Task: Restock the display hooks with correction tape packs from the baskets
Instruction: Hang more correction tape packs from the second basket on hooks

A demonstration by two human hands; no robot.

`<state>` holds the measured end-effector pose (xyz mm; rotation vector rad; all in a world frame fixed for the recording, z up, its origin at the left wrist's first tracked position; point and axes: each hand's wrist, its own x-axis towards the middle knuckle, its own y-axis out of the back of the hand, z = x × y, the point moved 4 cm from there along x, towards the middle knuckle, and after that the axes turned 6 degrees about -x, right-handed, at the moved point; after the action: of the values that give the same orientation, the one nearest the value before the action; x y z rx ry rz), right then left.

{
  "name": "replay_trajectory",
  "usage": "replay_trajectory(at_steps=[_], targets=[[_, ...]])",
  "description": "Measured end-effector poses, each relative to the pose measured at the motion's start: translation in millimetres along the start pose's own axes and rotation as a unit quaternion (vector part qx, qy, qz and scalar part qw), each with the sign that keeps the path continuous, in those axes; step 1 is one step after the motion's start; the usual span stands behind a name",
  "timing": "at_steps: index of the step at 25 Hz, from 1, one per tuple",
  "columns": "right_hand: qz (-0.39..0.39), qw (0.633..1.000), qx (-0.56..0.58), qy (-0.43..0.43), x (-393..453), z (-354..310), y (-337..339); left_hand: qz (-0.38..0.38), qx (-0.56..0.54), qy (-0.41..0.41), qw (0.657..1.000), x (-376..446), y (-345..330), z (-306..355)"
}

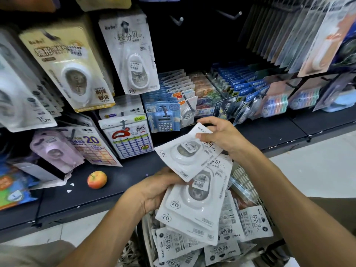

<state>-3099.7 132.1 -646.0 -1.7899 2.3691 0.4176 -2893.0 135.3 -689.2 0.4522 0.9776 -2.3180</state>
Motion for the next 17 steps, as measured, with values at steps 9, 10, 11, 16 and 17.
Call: replay_trajectory(at_steps=[9, 10, 11, 16, 17], targets=[[-0.087, 0.996, 0.001, 0.007, -26, -37, 29, 0.079, 0.020, -0.142, 0.987, 0, 12, 45], [-0.076, 0.996, -0.054, 0.003, -25, -35, 12, 0.058, 0.009, -0.138, 0.989, 0, 7, 46], [-0.037, 0.995, -0.090, 0.016, -22, -35, -3, 0.038, -0.014, -0.123, 0.992, 0, 2, 45], [0.230, 0.960, -0.100, 0.124, -31, -53, -8, 0.058, -0.029, -0.123, 0.990, -17, -14, 52], [0.230, 0.968, -0.021, 0.102, -35, -56, -6, 0.081, -0.034, -0.148, 0.985, -23, -15, 60]])
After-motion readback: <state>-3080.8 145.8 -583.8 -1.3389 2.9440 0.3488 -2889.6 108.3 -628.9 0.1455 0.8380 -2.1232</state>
